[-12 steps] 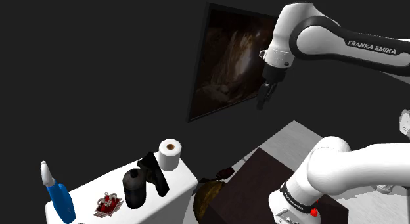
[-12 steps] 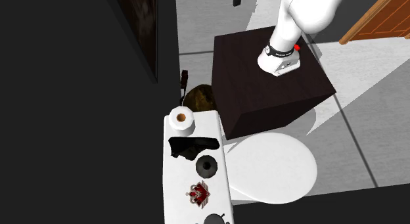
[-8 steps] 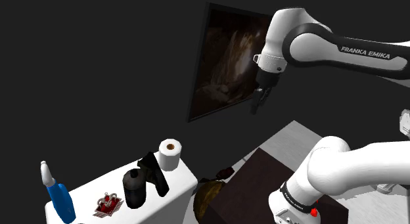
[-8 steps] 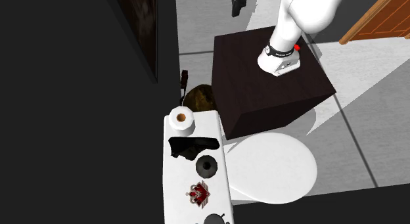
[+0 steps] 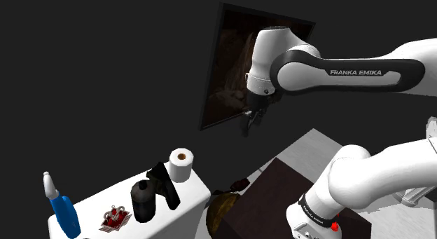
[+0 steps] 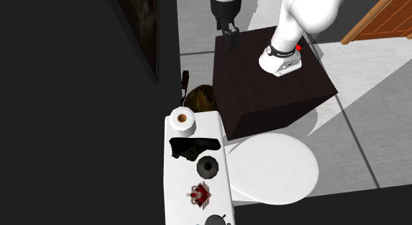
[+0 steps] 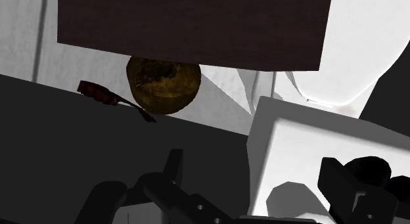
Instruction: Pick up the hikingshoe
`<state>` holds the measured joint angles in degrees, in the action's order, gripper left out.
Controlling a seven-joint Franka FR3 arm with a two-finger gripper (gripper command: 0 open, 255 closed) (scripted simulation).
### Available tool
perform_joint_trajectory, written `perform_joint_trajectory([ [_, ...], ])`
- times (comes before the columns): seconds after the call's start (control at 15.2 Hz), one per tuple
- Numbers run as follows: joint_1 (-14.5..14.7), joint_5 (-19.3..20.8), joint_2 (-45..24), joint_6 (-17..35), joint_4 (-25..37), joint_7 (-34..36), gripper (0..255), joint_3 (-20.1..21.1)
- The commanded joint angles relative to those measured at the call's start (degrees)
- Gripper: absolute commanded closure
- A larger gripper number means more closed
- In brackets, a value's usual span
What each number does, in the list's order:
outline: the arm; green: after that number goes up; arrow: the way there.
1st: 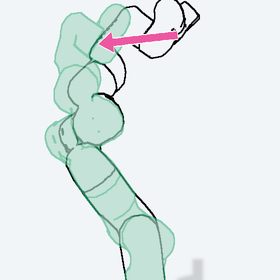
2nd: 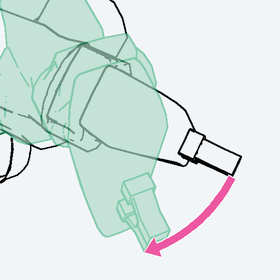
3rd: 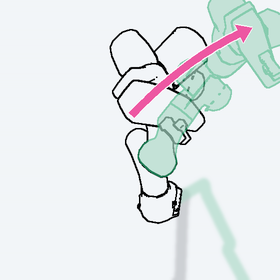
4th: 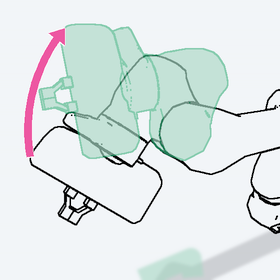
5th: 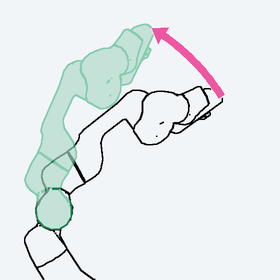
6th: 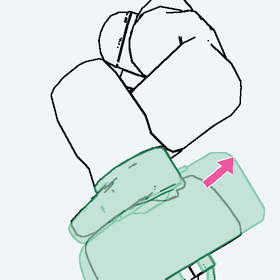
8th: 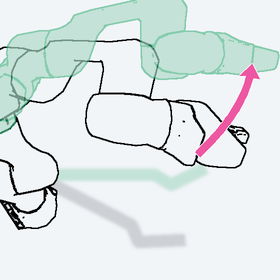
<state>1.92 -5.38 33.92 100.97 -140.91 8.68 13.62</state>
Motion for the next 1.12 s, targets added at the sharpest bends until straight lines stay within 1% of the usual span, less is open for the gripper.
perform_joint_trajectory([
  [0.0,0.5,-0.7,-3.1,2.7,0.3,3.1,0,2.6],
  [0.26,0.7,-0.6,-10.5,7.8,2.2,9.2,0,7.3],
  [0.53,0.7,1.2,-19.1,12.3,5.4,15.9,0,11.7],
  [0.79,0.8,5.3,-28.7,15.8,9.9,23.5,0,15.3],
  [1.06,2.1,11.2,-39.1,17.9,15.7,31.5,0,17.2],
])
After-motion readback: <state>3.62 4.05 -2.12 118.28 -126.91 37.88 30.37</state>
